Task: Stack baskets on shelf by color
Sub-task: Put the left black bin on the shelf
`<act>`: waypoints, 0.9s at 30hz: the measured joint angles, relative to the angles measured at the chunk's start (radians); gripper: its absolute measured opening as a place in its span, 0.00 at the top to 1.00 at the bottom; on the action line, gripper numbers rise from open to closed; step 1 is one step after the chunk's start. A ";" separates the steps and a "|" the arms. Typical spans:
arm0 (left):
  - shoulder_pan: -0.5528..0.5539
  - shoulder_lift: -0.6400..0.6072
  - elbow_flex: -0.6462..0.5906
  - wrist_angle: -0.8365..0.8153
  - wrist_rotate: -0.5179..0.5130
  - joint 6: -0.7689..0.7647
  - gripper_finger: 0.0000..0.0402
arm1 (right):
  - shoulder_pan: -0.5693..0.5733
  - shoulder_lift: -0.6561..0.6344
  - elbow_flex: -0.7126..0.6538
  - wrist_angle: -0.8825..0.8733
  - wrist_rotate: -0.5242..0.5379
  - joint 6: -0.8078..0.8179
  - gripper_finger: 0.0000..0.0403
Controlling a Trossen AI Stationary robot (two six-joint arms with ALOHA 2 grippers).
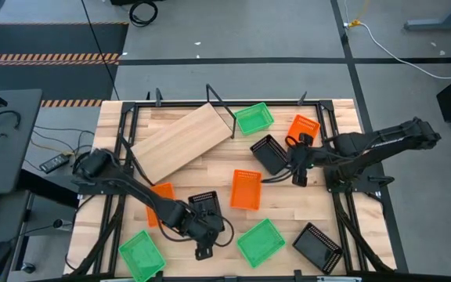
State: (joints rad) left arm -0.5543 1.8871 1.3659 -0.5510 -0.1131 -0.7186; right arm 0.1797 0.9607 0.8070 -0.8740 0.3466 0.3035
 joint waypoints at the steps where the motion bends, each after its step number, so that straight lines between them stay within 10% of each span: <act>1: -0.001 0.009 0.000 -0.003 -0.001 0.003 0.43 | 0.004 0.000 0.000 0.001 0.000 0.000 0.42; 10: 0.008 0.072 0.000 -0.051 -0.009 0.005 0.51 | 0.008 0.000 0.000 0.011 0.004 -0.040 0.42; 18: 0.033 0.081 0.000 -0.060 -0.021 -0.036 0.95 | 0.008 0.001 0.000 0.024 0.040 -0.088 0.42; 27: 0.090 0.066 0.218 -0.377 -0.134 -0.047 0.98 | 0.007 0.001 0.000 0.029 0.105 -0.139 0.42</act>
State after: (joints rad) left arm -0.4640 1.9528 1.5835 -0.9276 -0.2468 -0.7659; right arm 0.1867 0.9615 0.8070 -0.8452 0.4512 0.1648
